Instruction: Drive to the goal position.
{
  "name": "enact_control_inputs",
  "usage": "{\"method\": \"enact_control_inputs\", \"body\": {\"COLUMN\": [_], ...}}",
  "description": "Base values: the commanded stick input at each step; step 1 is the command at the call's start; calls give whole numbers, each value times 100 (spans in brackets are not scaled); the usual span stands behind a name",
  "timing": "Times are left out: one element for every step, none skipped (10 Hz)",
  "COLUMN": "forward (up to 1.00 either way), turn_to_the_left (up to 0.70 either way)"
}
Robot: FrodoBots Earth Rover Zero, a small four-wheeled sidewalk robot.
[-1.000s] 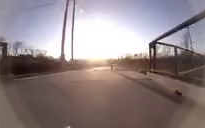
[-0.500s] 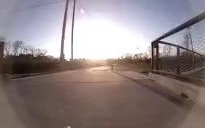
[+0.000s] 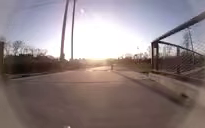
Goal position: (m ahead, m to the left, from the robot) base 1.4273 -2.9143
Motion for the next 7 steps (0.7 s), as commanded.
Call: {"method": "enact_control_inputs", "body": {"forward": [45, 45, 45, 45, 45, 45, 56], "turn_to_the_left": [0, 0, 0, 0, 0, 0, -6]}}
